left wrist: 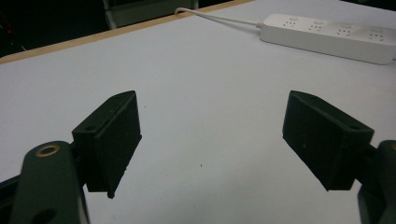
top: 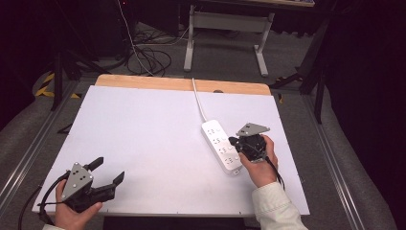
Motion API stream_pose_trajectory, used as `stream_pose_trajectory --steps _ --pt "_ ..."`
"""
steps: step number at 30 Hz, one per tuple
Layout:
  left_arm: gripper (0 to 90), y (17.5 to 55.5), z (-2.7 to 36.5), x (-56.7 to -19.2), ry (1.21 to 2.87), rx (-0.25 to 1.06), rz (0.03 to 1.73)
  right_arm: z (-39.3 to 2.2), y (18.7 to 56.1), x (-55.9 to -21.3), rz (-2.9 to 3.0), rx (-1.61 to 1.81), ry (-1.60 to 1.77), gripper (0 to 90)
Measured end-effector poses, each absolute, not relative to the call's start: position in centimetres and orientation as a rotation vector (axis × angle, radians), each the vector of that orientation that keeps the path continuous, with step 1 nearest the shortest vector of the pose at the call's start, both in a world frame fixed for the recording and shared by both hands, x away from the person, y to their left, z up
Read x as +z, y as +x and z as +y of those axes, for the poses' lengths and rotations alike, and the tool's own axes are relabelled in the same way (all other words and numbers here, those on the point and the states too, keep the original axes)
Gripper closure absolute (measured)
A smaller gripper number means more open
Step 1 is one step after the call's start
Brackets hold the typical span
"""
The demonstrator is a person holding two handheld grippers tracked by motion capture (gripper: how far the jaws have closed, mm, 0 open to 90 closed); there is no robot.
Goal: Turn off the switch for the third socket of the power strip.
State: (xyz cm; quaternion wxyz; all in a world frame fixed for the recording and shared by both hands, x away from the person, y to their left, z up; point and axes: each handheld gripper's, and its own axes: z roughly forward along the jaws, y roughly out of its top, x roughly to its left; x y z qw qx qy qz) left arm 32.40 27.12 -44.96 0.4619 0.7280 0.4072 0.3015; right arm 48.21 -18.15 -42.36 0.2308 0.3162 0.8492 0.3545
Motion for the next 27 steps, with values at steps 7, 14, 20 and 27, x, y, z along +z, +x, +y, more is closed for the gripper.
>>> stream_pose_trajectory --steps 7,14,20,27 --pt "19.5 32.4 27.1 -45.0 1.790 0.742 1.002 -18.4 47.8 -41.8 2.317 1.025 0.861 90.0" --pt "19.5 32.4 27.1 -45.0 1.784 0.741 1.004 -18.7 46.5 -40.3 2.305 1.124 0.820 77.8" --pt "19.5 32.4 27.1 -44.9 1.783 0.741 1.003 -18.6 45.5 -39.7 2.320 1.182 0.782 59.5" --pt "19.5 32.2 27.1 -44.8 1.777 0.737 0.999 -18.9 44.4 -39.4 2.338 1.265 0.750 50.1"
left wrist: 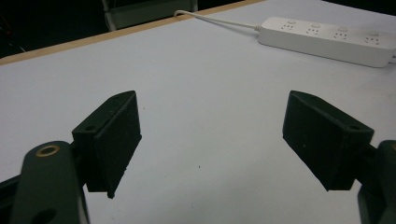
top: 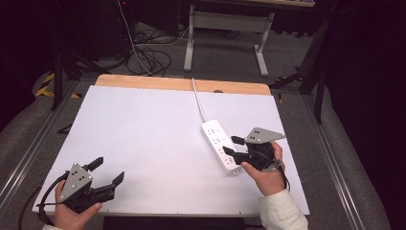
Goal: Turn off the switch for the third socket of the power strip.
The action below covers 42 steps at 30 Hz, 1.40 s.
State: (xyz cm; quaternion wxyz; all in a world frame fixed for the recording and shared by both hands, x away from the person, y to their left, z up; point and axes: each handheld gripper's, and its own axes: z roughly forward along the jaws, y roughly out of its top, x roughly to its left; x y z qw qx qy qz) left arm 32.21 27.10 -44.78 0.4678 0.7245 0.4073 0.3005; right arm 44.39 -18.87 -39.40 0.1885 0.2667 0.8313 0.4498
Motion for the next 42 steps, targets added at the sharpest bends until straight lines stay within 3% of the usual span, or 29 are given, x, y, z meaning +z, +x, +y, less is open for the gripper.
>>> stream_pose_trajectory --steps 19,33,42 --pt "19.3 31.8 27.1 -44.5 1.764 0.711 0.993 -19.8 41.9 -40.3 2.328 1.392 0.673 29.1" --pt "19.3 31.7 27.1 -44.4 1.772 0.711 0.985 -20.6 41.1 -42.0 2.324 1.443 0.658 23.8" --pt "19.3 31.4 27.1 -44.4 1.776 0.707 0.979 -21.2 41.6 -43.9 2.361 1.458 0.732 15.8"
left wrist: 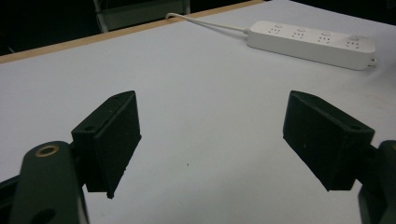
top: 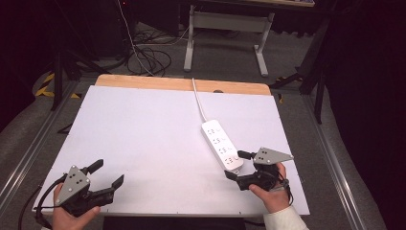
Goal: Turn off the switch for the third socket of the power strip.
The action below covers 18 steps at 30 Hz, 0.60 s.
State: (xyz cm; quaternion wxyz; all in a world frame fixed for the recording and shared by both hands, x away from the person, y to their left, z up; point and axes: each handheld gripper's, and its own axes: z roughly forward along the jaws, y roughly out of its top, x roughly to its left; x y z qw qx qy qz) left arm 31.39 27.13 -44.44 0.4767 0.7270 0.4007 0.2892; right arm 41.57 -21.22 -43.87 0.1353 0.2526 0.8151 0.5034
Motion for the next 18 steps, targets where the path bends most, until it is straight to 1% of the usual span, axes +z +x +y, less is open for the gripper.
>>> stream_pose_trajectory --steps 6,18 --pt "19.3 31.0 27.2 -44.5 1.775 0.710 0.976 -21.2 41.4 -44.9 2.373 1.448 0.722 14.0" --pt "19.3 30.9 27.5 -44.7 1.781 0.704 0.983 -21.0 41.2 -46.8 2.419 1.401 0.768 13.9"
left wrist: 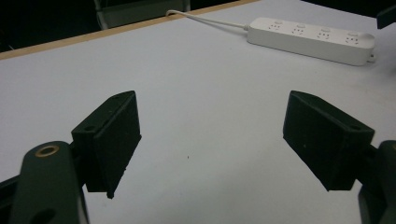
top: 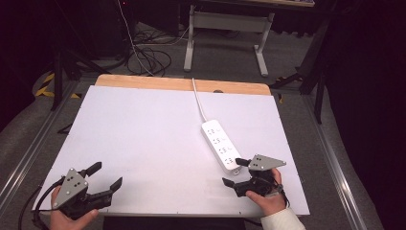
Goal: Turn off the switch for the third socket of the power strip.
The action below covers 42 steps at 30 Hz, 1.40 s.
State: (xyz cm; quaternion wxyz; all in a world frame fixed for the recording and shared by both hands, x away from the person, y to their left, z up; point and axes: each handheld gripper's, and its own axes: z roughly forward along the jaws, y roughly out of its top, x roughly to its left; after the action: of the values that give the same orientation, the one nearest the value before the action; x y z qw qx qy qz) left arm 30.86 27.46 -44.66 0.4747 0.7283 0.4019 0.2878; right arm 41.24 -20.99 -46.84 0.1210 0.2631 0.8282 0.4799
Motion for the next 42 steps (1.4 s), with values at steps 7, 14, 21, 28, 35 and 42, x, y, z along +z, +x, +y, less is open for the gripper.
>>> stream_pose_trajectory --steps 7,14,21,28,35,42 --pt "19.3 30.82 27.47 -44.68 1.780 0.709 0.985 -21.27 41.22 -47.13 2.415 1.413 0.784 13.9" --pt "19.3 30.88 27.38 -44.71 1.781 0.714 0.983 -21.28 41.22 -47.08 2.406 1.417 0.780 14.1" --pt "19.3 30.82 27.39 -44.70 1.781 0.717 0.982 -21.25 41.16 -47.07 2.406 1.415 0.776 14.1" --pt "19.3 30.83 27.37 -44.67 1.781 0.719 0.979 -21.28 41.07 -47.03 2.404 1.415 0.774 14.1" --pt "19.3 30.85 27.37 -44.68 1.783 0.720 0.979 -21.22 41.10 -47.07 2.404 1.417 0.773 14.1" --pt "19.3 30.89 27.36 -44.68 1.784 0.721 0.977 -21.15 41.09 -47.09 2.409 1.411 0.768 14.1"
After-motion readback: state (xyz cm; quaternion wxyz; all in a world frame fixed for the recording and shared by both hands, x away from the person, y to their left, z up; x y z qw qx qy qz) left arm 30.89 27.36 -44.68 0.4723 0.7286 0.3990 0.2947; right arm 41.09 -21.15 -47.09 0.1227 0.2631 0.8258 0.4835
